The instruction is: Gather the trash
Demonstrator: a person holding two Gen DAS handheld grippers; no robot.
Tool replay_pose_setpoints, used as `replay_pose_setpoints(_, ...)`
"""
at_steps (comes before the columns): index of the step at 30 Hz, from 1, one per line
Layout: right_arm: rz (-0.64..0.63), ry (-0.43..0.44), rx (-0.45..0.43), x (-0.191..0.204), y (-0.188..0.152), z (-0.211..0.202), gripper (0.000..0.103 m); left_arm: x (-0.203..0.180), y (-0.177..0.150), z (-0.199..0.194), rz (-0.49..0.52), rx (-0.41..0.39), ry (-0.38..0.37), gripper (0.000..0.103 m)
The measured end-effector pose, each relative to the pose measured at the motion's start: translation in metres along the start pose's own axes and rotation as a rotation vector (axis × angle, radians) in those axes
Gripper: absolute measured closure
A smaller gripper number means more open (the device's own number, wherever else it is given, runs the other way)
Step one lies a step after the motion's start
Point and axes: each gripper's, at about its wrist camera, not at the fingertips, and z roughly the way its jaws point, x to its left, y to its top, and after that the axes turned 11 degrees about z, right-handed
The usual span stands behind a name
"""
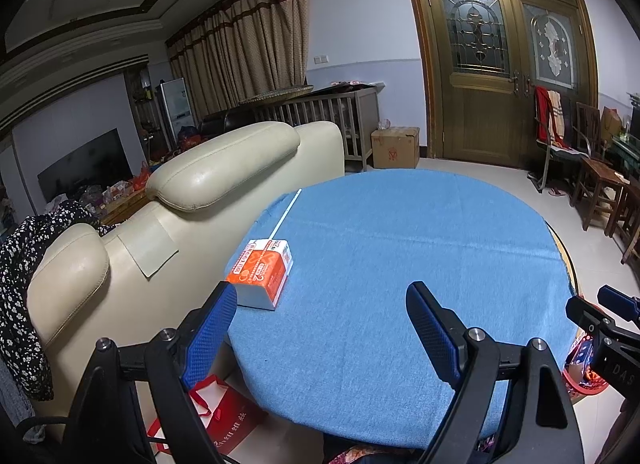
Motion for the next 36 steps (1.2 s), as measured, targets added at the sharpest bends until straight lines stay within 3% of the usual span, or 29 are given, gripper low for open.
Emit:
replay_pose_setpoints(26, 0.049, -0.017, 0.033, -0.018, 0.004, 0.023, 0.037, -0.015, 0.004, 0.013, 0.031, 0.03, -0.019, 0.016)
replay_pose_setpoints(36, 0.096, -0.038, 0.079, -0.036, 0.005, 0.051, 0.037, -0.026, 0.003, 0.039, 0.045, 0.076, -0.039, 0.016)
